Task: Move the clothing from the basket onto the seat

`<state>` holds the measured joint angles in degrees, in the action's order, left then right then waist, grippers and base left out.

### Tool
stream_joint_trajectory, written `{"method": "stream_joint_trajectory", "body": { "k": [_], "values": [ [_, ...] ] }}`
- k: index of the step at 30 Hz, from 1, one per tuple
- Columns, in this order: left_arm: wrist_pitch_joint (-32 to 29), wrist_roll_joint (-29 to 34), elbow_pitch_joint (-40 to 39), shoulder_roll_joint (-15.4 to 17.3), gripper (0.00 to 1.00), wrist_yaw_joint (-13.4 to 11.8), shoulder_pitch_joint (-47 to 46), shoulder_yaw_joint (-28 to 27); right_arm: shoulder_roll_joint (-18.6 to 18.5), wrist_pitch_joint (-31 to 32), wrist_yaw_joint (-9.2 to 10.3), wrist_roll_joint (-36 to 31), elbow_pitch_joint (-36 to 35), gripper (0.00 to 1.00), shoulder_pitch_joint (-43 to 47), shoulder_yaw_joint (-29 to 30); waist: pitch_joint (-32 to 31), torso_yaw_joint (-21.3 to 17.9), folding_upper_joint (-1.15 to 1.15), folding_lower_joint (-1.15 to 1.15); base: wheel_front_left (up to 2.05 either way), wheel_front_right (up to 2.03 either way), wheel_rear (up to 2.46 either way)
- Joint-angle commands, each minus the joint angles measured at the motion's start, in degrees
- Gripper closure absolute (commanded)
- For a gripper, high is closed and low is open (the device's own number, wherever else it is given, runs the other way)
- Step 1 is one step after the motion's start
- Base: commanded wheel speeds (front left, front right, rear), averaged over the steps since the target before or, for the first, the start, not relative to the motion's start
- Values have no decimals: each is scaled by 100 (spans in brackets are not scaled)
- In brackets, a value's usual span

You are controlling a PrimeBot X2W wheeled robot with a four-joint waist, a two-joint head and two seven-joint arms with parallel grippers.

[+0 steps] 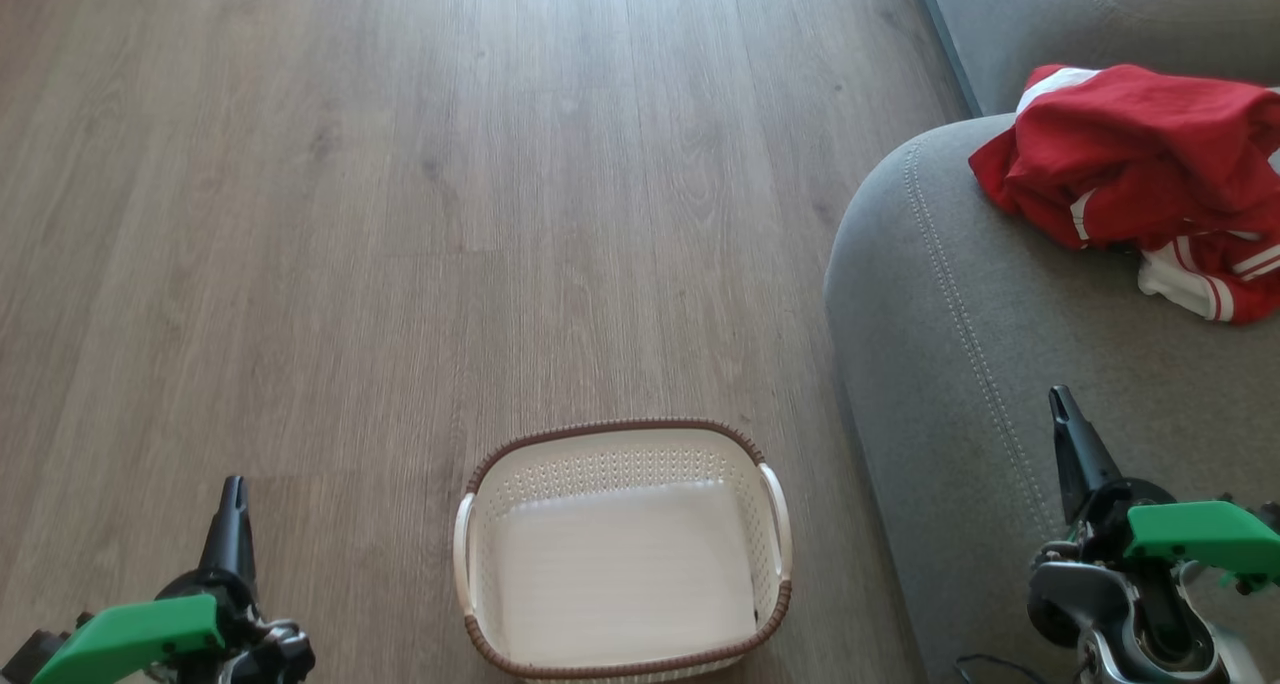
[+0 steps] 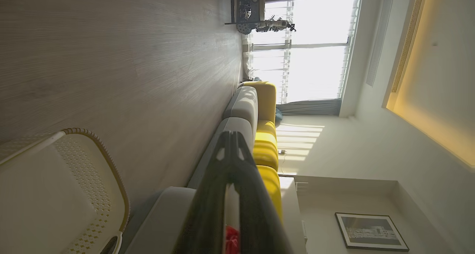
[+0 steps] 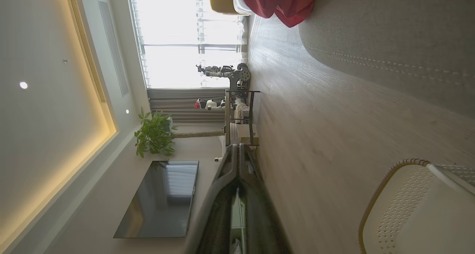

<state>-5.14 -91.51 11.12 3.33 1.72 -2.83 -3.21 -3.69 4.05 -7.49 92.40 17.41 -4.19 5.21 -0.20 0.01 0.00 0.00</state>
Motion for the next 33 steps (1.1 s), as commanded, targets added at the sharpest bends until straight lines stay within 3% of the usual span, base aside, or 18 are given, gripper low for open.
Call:
{"method": "stream_joint_trajectory", "body": {
  "k": [1, 33],
  "values": [
    [-71, -122, -230, 7, 100, 83, -297, -276, -104, 68, 0, 175, -246, 100, -324, -91, 3, -4, 0, 0, 0, 0, 0],
    [-80, -113, -230, -2, 100, 82, -298, -287, -211, -45, 0, 302, -259, 100, -313, -235, 3, -3, 0, 0, 0, 0, 0]
  ]
}}
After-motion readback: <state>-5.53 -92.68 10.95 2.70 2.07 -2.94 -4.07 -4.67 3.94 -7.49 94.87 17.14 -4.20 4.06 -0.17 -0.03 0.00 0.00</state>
